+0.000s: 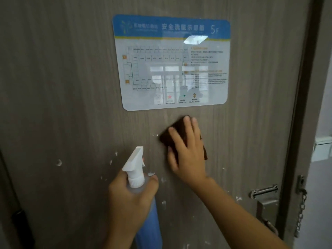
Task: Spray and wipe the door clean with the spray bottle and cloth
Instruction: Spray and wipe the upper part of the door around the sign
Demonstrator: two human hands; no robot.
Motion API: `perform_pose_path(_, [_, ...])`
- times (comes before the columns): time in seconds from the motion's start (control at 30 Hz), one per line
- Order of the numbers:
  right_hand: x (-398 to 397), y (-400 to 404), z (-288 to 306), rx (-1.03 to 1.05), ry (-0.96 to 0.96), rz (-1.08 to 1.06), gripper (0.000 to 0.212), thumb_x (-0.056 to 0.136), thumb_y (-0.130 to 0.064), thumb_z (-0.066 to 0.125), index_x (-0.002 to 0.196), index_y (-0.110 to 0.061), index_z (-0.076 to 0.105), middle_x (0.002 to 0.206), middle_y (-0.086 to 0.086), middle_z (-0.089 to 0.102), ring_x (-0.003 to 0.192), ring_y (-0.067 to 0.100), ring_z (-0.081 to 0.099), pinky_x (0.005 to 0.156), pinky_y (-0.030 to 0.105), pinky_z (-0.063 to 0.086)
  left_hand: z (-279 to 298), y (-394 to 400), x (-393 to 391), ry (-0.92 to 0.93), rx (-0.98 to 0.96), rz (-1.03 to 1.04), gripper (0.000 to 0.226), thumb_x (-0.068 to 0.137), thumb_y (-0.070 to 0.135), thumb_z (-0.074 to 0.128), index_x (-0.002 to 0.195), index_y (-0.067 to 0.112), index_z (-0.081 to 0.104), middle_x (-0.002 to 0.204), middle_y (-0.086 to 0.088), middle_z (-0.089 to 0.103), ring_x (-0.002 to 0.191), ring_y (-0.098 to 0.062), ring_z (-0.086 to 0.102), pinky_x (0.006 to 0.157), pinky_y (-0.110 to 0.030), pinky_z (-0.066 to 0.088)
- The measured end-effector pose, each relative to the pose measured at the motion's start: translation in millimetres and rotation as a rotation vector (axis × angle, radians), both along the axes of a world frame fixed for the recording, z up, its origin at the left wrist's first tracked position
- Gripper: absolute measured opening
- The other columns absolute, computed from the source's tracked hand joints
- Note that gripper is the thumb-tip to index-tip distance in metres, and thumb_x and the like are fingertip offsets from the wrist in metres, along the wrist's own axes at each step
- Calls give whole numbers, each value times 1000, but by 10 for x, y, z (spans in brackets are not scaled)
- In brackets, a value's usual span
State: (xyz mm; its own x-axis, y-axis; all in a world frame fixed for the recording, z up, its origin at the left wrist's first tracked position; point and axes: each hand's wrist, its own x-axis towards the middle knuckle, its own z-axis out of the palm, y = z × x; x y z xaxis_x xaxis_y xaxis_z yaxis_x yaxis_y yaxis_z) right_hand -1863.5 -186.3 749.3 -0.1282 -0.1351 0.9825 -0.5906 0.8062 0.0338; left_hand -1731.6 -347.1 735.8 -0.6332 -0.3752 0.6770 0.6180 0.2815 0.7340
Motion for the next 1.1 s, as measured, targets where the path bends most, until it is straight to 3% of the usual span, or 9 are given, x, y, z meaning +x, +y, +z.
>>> perform_pose_path(0.1, [-51, 415, -128, 337, 30, -19, 56, 96, -26, 65, 148, -17, 48, 166, 24, 25, 155, 44, 18, 118, 61, 33, -15, 29, -15, 13, 13, -9, 25, 66, 27, 81, 84, 12, 72, 72, 10, 74, 63, -2, 69, 58, -11, 50])
perform_pose_path(0.23, [-50, 549, -114, -72, -72, -4, 51, 98, -27, 60, 146, -18, 48, 170, 17, 17, 158, 39, 12, 124, 53, 27, -22, 30, -28, 38, 35, -17, 23, 67, 26, 81, 84, 15, 71, 73, 9, 74, 64, -4, 71, 58, -9, 50])
perform_pose_path(0.33, [-13, 138, 12, -384, -93, -14, 52, 99, -24, 58, 149, -17, 46, 171, 14, 11, 159, 35, 4, 126, 51, 18, -13, 11, -34, 28, 43, 24, 31, 63, 43, 79, 79, 18, 69, 71, 9, 73, 62, -5, 70, 56, -11, 50])
perform_pose_path(0.43, [51, -343, 186, -489, -78, 14, 53, 100, -26, 55, 151, -14, 47, 170, 20, 14, 159, 37, 4, 126, 53, 18, 0, -12, -75, 4, 40, 72, 30, 63, 46, 77, 81, 22, 69, 71, 9, 72, 62, -4, 68, 57, -17, 52])
perform_pose_path(0.6, [36, -418, 47, 151, 70, 51, 50, 102, -31, 60, 148, -17, 50, 167, 21, 25, 157, 40, 16, 124, 56, 25, 38, -56, -69, 53, -10, 37, 32, 67, 42, 76, 87, 20, 69, 79, 9, 72, 72, -8, 71, 63, -13, 53])
perform_pose_path(0.7, [5, 10, -75, 314, 48, -6, 53, 99, -28, 66, 148, -18, 49, 167, 20, 24, 157, 40, 17, 124, 55, 26, 36, -112, -23, 82, 4, 44, 29, 66, 44, 76, 76, 19, 65, 72, 7, 70, 65, -9, 68, 58, -12, 51])
perform_pose_path(0.83, [17, 320, -48, 38, -37, -20, 46, 100, -29, 61, 144, -17, 50, 168, 19, 21, 158, 38, 12, 125, 52, 24, -6, -229, -7, 71, 5, 48, 33, 66, 46, 76, 72, 17, 63, 66, 0, 67, 59, -14, 67, 55, -16, 52])
perform_pose_path(1.0, [81, -341, 253, -465, -67, 8, 45, 100, -22, 61, 144, -16, 52, 169, 17, 20, 159, 36, 8, 124, 52, 23, 19, -280, -37, 85, 13, 63, 28, 67, 44, 76, 77, 21, 65, 69, 1, 68, 61, -12, 67, 56, -15, 52])
perform_pose_path(1.1, [93, -614, 248, -234, 24, 50, 44, 99, -23, 63, 141, -13, 57, 165, 23, 29, 157, 41, 15, 123, 54, 24, 53, -266, -50, 87, 15, 64, 23, 67, 41, 76, 84, 28, 68, 72, 3, 69, 61, -7, 67, 56, -14, 50])
